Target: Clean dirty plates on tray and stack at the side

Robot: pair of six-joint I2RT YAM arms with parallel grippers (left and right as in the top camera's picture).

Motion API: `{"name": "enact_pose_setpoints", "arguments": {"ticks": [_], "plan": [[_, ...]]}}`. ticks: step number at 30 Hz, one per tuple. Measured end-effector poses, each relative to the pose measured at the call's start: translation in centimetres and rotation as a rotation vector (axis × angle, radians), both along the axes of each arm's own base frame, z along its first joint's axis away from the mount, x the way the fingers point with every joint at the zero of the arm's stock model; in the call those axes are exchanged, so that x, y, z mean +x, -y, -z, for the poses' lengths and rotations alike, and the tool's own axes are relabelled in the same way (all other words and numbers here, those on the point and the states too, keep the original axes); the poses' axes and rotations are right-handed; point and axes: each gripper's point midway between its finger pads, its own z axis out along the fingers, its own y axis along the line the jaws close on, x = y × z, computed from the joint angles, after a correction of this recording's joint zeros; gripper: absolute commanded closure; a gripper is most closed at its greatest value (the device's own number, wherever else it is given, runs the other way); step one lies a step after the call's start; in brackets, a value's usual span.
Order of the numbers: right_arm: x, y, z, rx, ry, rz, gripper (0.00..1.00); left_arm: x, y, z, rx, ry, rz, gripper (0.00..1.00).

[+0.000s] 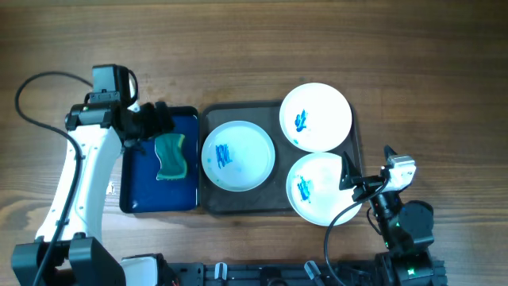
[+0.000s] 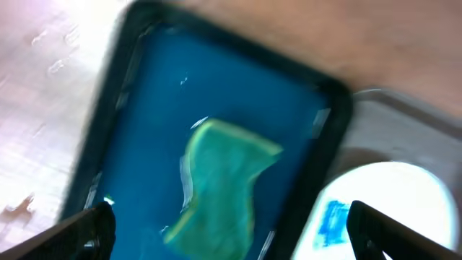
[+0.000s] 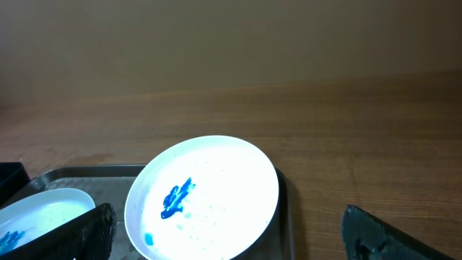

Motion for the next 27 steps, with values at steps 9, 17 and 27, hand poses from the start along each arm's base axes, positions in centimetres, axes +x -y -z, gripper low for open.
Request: {"name": "enact_pose_setpoints", "arguments": {"ticks": [9, 17, 27], "plan": [[0.0, 0.0, 0.0, 0.000, 0.000, 0.000, 0.00, 0.6, 1.4, -0.4, -0.051, 0.035, 0.095, 0.00], [0.0, -0.2, 0.0, 0.022, -0.005, -0.008, 0.00, -0.2, 1.6, -0.1, -0.062, 0.005, 0.101, 0.00], [-2.6, -6.6, 2.8, 0.331, -0.282, -0.345, 0.00, -0.7, 2.1, 0.0, -0.091, -0.018, 0.103, 0.00]]}}
